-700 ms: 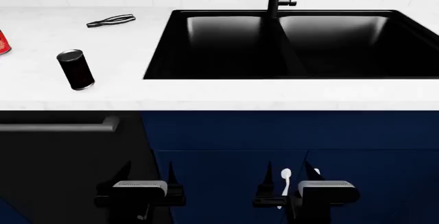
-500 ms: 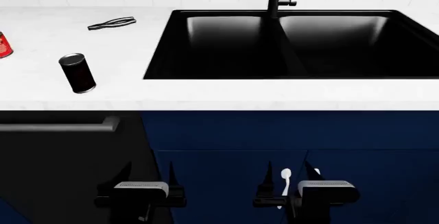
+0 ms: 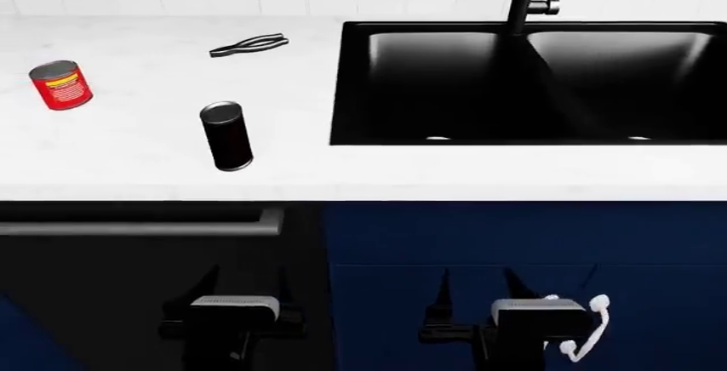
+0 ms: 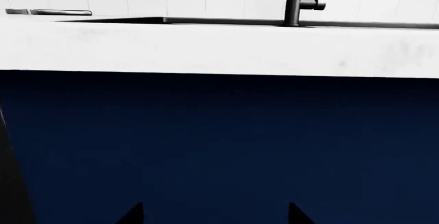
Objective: Pick the cans from the counter and place them in their designated side in the cabinet.
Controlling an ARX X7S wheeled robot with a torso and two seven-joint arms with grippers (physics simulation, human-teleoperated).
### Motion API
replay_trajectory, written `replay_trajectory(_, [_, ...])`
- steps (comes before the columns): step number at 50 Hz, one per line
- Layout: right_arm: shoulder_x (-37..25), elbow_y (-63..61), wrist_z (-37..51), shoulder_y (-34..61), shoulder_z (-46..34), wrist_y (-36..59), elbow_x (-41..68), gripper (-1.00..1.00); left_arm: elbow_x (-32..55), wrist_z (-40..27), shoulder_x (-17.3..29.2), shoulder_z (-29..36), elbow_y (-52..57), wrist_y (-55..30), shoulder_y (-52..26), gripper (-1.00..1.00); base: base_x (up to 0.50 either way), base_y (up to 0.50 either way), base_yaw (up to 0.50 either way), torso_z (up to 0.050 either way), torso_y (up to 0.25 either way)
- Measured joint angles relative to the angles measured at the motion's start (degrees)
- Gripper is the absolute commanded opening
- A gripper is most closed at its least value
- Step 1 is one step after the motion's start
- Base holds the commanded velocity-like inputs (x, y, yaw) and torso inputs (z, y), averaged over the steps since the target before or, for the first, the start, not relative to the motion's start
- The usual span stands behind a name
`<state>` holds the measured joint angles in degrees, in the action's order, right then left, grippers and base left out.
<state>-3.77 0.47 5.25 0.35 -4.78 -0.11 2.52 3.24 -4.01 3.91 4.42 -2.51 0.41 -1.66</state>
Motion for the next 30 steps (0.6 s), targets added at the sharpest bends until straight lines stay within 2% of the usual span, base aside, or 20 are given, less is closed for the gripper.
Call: replay_trajectory(30, [-2.2, -0.4, 2.4, 0.0, -3.0, 0.0, 1.0, 1.00, 1.8, -2.8, 1.8, 2.7, 1.1, 0.7, 1.4, 1.00, 0.00, 0.50, 0.00, 0.000, 0.000])
